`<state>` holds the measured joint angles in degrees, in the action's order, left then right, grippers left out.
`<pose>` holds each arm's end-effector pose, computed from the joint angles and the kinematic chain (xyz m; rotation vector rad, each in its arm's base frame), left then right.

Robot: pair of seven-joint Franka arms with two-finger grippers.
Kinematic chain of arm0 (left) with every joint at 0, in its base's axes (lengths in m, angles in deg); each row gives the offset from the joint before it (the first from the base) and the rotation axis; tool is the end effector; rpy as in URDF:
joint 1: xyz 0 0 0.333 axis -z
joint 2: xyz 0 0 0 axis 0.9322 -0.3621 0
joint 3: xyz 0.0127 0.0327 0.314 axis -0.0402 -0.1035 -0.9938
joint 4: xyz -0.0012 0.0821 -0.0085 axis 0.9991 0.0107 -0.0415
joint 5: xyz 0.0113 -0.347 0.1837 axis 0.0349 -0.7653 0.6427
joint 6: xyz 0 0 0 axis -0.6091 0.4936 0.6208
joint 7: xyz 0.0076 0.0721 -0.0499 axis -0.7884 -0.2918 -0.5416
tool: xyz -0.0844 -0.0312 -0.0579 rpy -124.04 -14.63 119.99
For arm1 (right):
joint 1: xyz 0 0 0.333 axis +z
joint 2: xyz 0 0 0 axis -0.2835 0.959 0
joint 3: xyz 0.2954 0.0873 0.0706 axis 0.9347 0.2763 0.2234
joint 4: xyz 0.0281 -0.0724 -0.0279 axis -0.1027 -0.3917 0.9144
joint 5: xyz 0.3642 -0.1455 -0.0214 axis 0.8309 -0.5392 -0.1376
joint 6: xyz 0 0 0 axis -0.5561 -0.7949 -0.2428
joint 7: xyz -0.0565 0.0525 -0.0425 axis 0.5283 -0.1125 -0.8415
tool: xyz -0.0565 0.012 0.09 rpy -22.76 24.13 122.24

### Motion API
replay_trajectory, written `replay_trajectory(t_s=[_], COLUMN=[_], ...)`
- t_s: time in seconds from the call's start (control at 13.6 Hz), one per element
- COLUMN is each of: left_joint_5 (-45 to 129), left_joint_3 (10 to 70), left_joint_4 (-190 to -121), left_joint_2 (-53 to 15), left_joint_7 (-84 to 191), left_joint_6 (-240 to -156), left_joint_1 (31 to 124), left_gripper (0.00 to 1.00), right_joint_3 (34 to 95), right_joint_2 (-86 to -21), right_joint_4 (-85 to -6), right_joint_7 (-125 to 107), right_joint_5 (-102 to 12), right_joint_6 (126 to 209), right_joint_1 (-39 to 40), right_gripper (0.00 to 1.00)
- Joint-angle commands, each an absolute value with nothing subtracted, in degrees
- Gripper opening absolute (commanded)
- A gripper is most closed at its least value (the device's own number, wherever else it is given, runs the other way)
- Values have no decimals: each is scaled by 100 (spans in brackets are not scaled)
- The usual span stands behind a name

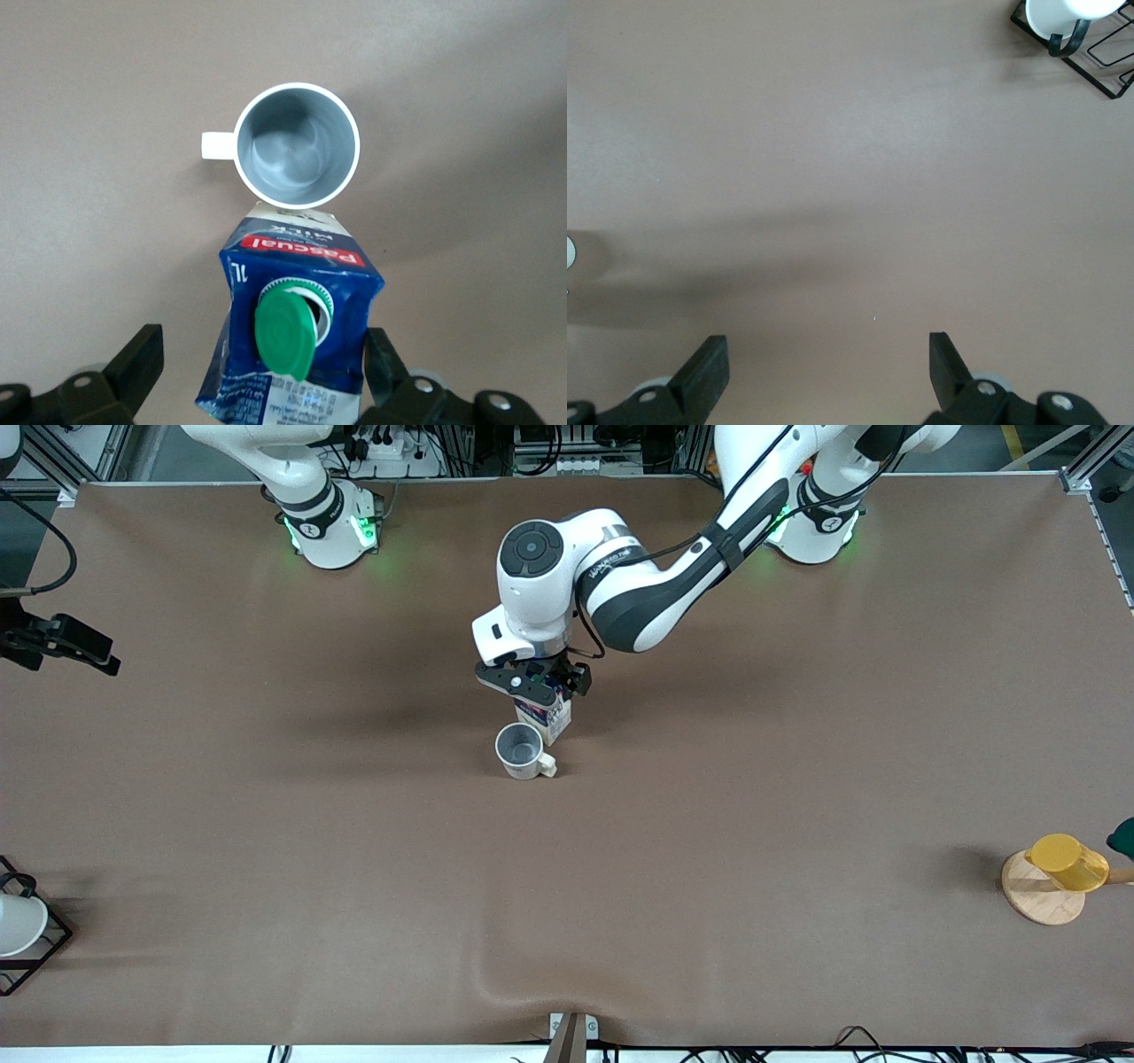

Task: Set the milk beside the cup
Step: 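Lower the milk carton beside the white mug with the left gripper, then open the left gripper and release the carton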

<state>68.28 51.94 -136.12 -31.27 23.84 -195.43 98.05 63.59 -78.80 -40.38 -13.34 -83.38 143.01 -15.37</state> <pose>0.4458 -0.5636 0.3578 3.0294 -0.6629 -0.0136 0.5434 -0.0521 0.6118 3.1119 -0.1150 -0.0304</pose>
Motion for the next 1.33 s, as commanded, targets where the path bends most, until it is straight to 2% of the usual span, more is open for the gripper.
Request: replay_trajectory(t_s=[0.0, 0.29, 0.44, 0.74, 0.88, 1.03, 1.25], left_joint_5=[6974, 6711, 6666, 6693, 6667, 6666, 6675], left_joint_3=[5140, 5123, 5131, 5131, 5105, 5157, 5105], left_joint_4=[-13446, -13446, -13454, -13472, -13428, -13410, -13410], left_joint_2=[-2897, -1975, -1579, -1550, -1507, -1324, -972], left_joint_7=[2420, 2193, 2122, 2051, 2060, 2243, 2963], left_joint_6=[-19524, -19086, -18848, -18777, -18681, -18269, -17689], left_joint_1=[9770, 9129, 8481, 7171, 6853, 6221, 5790], left_gripper=[100, 100, 100, 100, 100, 100, 100], right_joint_3=[6454, 6454, 6454, 6445, 6437, 6445, 6454], right_joint_2=[-7867, -7867, -7867, -7867, -7867, -7859, -7823], right_joint_4=[-3981, -3981, -3973, -3981, -3981, -3999, -3990], right_joint_7=[-1401, -1410, -1410, -1410, -1392, -1392, -1392], right_joint_5=[-8343, -8334, -8334, -8203, -8027, -8026, -8035], right_joint_6=[14237, 14237, 14237, 14237, 14280, 14290, 14272], right_joint_1=[-1673, -1682, -1682, -1734, -1805, -1787, -1761], right_gripper=[100, 100, 100, 100, 100, 100, 100])
